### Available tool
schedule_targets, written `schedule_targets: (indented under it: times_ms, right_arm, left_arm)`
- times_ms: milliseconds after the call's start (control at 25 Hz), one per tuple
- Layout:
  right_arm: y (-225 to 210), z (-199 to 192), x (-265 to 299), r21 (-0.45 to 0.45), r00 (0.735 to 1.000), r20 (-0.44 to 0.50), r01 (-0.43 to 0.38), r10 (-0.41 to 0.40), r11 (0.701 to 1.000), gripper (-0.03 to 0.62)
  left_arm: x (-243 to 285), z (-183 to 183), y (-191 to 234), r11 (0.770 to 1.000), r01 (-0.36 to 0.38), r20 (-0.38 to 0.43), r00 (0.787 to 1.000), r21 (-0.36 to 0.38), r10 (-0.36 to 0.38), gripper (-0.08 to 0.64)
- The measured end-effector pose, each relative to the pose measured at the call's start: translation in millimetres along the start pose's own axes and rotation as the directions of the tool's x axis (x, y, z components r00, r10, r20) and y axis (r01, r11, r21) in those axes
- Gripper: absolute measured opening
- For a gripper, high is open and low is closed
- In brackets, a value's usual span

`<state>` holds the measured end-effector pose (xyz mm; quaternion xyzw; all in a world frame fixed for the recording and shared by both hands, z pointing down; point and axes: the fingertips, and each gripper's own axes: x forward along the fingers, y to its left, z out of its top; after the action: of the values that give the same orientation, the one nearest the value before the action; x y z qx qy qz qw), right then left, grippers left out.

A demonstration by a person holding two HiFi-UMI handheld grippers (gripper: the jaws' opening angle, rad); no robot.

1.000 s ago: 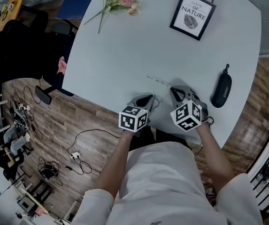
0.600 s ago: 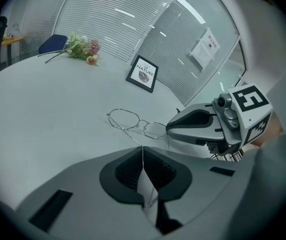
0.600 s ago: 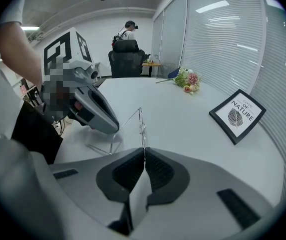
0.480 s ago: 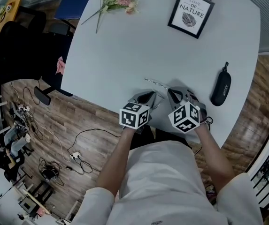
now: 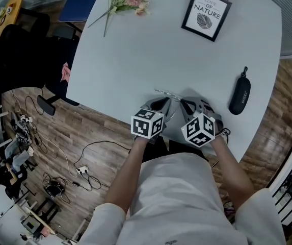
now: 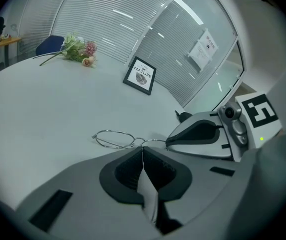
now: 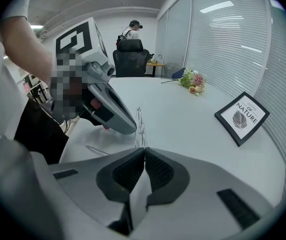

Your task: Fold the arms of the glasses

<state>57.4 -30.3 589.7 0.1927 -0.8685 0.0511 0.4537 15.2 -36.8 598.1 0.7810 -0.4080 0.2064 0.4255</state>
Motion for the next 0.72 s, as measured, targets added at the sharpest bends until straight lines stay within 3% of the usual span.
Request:
schedule_targets:
  times_ms: [520,720]
  right_arm:
    - [0.0,-1.0,-1.4,0.017,1.000,-0.006,0.023,-0.023,1.000,0.012]
    - [-0.5,0.1,-2.3,0.030,0.999,-0.006,0.034,-0.033,0.999,0.012]
  left_arm:
    - [-16.1,3.9,-5.2,1.000,0.011,0.032,0.999,-0.010,-0.010,0.020]
    - [-34.1,-12.4,-25.1,0.998,0.056,0.025,0.998,-0.011,-0.055,0.020]
